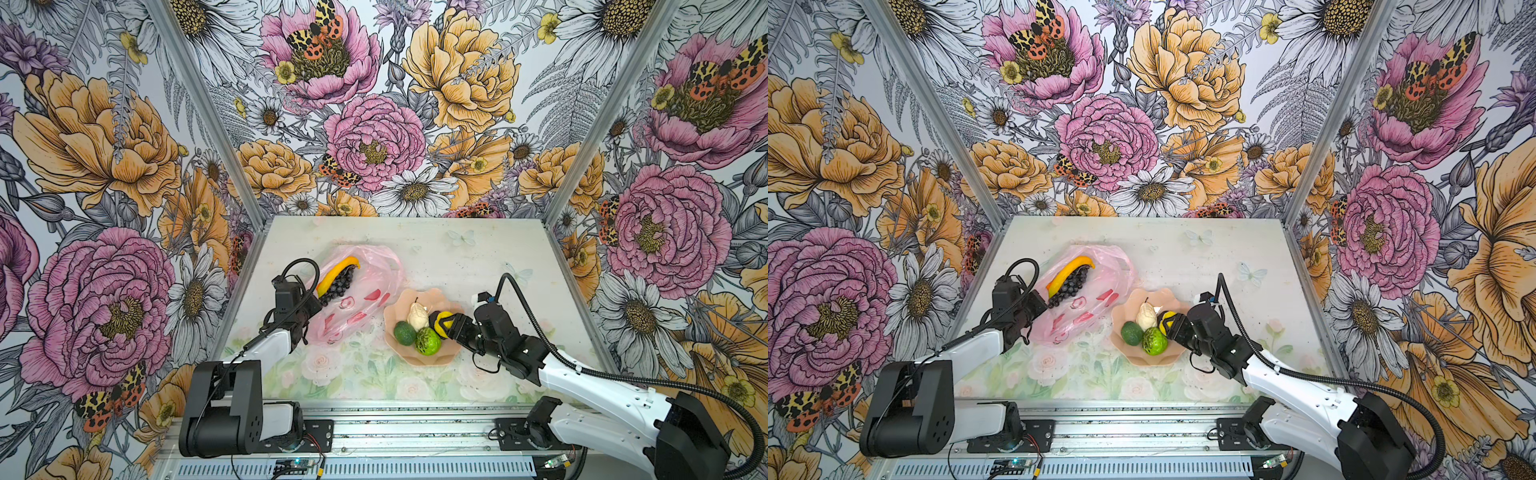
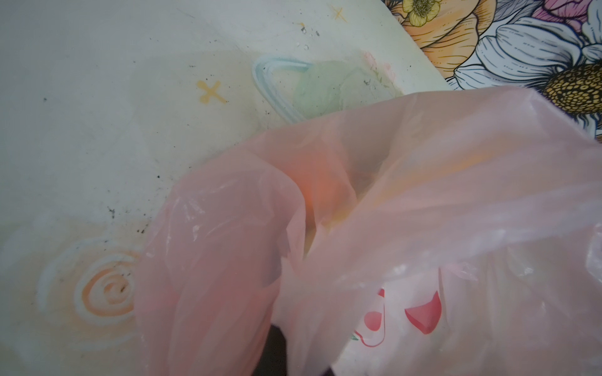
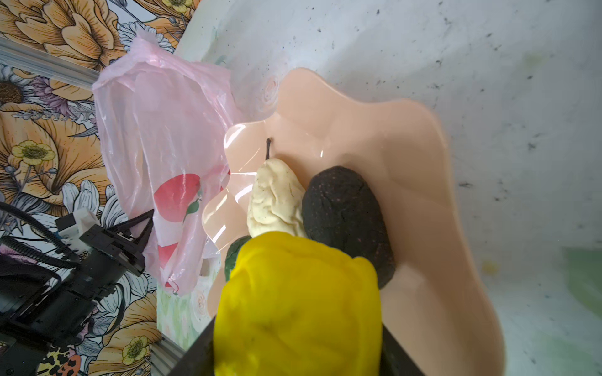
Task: Take fruits out of the plastic bag
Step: Place the fruit on the plate.
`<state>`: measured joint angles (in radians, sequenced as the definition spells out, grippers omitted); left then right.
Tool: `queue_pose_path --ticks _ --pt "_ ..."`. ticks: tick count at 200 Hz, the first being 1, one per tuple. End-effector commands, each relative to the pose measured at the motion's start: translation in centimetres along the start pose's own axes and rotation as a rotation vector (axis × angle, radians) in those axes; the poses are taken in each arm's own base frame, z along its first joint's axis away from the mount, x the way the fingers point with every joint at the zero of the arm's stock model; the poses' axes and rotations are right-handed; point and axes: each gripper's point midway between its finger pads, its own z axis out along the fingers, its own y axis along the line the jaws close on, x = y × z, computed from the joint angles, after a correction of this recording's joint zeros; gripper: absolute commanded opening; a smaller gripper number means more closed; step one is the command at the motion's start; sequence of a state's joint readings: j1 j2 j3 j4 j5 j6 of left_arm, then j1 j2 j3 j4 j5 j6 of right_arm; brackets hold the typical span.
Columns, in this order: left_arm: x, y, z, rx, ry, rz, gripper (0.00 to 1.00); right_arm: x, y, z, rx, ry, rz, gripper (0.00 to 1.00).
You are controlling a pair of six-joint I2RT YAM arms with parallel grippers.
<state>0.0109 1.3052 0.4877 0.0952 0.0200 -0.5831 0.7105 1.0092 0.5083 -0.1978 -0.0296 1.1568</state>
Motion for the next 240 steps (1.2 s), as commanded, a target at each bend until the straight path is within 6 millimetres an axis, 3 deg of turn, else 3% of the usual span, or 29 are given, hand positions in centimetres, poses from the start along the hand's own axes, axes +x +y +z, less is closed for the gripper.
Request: queue_pose_path --ticks 1,83,113,240 --pt "-0.2 -0.2 0.2 0.019 -0.004 0.017 0.0 0.8 -0.6 -0.1 0.027 0.017 0.008 0.6" --pt "-0.3 -0.1 0.1 0.017 -0.013 0.015 0.0 3.3 -2.6 0.3 0.077 0.112 0.037 0.61" --pt "-0.3 -0.1 0.1 0.017 -0.013 0.014 0.0 3.0 -1.8 0.4 0.069 0.11 0.017 0.63" --pt "-0.3 -0.1 -0.1 0.022 -0.02 0.015 0.0 2.1 -1.9 -0.8 0.123 0.088 -0.011 0.77"
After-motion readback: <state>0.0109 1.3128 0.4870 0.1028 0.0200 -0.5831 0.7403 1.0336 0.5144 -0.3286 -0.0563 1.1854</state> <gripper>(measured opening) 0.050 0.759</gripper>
